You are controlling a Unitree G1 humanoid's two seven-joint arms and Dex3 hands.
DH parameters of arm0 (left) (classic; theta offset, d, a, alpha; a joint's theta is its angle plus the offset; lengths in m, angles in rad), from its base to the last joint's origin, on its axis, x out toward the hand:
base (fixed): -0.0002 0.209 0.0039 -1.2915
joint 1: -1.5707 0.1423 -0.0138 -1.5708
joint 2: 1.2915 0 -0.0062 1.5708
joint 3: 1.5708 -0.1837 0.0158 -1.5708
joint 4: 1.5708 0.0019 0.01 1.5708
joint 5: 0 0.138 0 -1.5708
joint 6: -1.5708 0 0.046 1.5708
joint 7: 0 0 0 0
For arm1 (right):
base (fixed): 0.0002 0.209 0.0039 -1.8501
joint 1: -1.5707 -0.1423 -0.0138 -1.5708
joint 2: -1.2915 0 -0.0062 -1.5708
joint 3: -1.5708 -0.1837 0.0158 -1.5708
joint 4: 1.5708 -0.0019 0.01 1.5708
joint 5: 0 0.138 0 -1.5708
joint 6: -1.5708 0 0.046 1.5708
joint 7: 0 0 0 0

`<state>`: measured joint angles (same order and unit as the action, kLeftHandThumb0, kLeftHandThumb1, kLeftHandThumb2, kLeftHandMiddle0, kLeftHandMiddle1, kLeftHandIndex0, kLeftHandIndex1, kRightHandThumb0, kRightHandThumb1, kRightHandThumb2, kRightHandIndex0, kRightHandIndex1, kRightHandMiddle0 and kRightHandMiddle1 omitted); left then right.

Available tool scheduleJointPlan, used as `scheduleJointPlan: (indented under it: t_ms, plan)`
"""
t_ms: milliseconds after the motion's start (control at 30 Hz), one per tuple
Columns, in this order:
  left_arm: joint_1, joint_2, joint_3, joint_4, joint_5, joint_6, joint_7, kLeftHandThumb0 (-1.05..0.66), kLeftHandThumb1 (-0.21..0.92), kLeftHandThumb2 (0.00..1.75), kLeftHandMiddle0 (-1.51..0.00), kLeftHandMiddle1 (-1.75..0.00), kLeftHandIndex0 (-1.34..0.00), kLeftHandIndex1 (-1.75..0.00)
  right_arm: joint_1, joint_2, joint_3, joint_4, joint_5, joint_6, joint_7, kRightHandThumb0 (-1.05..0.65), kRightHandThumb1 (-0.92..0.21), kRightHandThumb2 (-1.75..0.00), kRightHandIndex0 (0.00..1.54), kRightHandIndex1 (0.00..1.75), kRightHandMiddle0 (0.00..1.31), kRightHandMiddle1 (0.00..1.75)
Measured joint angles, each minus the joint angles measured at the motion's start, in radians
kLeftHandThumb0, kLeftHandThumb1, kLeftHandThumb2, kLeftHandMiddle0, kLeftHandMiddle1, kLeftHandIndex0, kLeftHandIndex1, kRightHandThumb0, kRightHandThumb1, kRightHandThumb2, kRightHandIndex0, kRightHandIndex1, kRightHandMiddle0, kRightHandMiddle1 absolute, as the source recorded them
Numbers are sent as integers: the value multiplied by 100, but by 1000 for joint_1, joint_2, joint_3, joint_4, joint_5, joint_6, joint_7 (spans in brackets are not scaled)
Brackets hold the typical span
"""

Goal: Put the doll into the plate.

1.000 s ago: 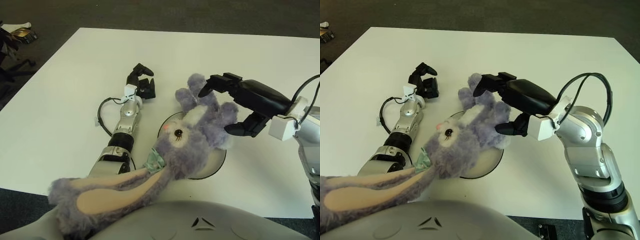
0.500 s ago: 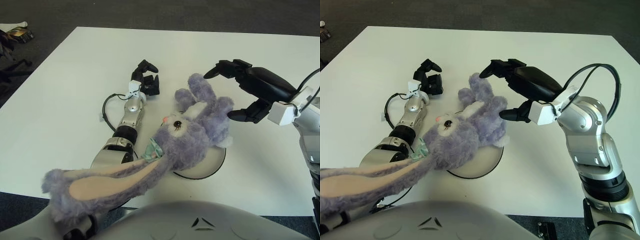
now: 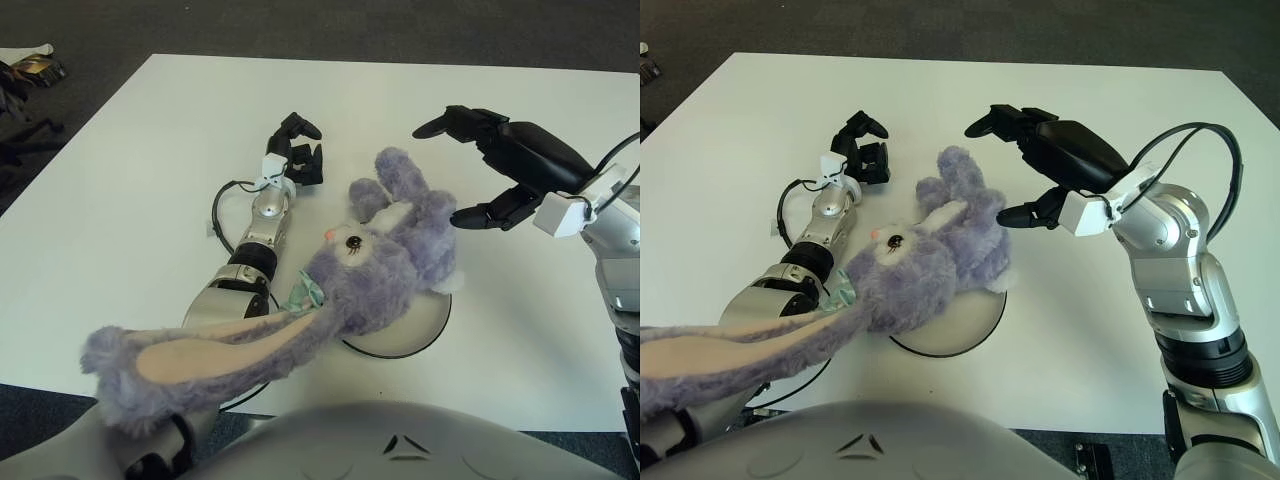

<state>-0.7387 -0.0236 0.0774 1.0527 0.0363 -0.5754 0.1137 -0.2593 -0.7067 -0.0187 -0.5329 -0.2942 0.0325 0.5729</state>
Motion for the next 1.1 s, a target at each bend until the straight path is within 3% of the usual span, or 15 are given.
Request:
scheduleJointPlan:
  t_ms: [267, 600, 800, 933, 1100]
  plan:
    - [-18, -1, 8, 16, -8, -1, 0, -47, 31, 132, -120, -175, -61, -175, -7, 3, 0, 38, -9, -26, -27, -69, -46, -75, 25, 31, 0, 76]
    - [-35, 0, 18, 20, -21, -1, -10, -47, 31, 132, -121, -175, -61, -175, 7, 39, -21, 105, -4, -68, -105, -39, -20, -104, 29, 39, 0, 94]
    - [-35, 2, 21, 20, -23, -1, -10, -47, 31, 132, -121, -175, -61, -175, 9, 95, -29, 112, 7, -51, -153, -17, -10, -120, 29, 51, 0, 102]
    - [-35, 2, 21, 20, -21, -1, -10, -47, 31, 132, -121, -175, -61, -175, 6, 123, -29, 110, -20, 8, -184, -5, -7, -129, 27, 67, 0, 106]
    - [-36, 7, 20, 20, -19, 0, -10, -47, 31, 132, -121, -175, -61, -175, -4, 143, -29, 129, -89, 65, -244, -9, -6, -129, 29, 75, 0, 114]
